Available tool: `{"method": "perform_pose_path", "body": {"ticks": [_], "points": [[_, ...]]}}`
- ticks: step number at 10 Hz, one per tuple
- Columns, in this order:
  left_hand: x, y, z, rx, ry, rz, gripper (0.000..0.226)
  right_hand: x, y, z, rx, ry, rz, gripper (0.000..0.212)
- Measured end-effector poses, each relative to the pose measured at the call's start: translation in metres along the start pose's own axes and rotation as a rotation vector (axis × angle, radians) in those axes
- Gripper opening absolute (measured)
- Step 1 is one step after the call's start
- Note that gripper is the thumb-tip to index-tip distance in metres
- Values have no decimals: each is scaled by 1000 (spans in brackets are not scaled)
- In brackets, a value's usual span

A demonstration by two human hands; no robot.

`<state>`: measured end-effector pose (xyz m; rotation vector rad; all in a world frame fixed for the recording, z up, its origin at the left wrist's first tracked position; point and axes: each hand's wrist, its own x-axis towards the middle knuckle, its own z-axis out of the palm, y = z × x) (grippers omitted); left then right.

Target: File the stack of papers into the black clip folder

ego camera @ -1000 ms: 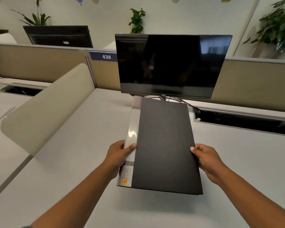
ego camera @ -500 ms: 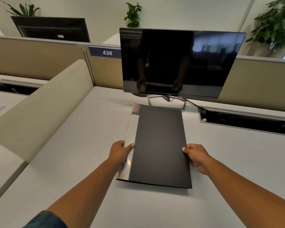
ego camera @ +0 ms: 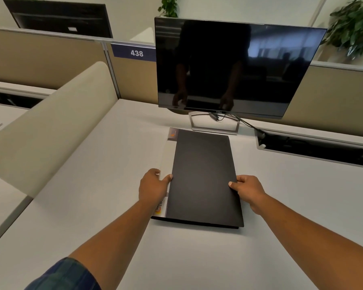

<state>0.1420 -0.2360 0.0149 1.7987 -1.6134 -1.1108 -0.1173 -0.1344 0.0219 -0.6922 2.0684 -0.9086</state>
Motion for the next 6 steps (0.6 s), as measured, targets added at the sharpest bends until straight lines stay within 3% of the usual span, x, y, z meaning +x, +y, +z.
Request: {"method": "perform_pose_path", "body": {"ticks": [3, 6], "points": [[-19, -7, 8, 240, 67, 177, 53, -15, 8, 0, -298, 100, -14, 62], [-38, 6, 21, 405, 136, 399, 54, -25, 25, -13, -350, 116, -109, 60]]}}
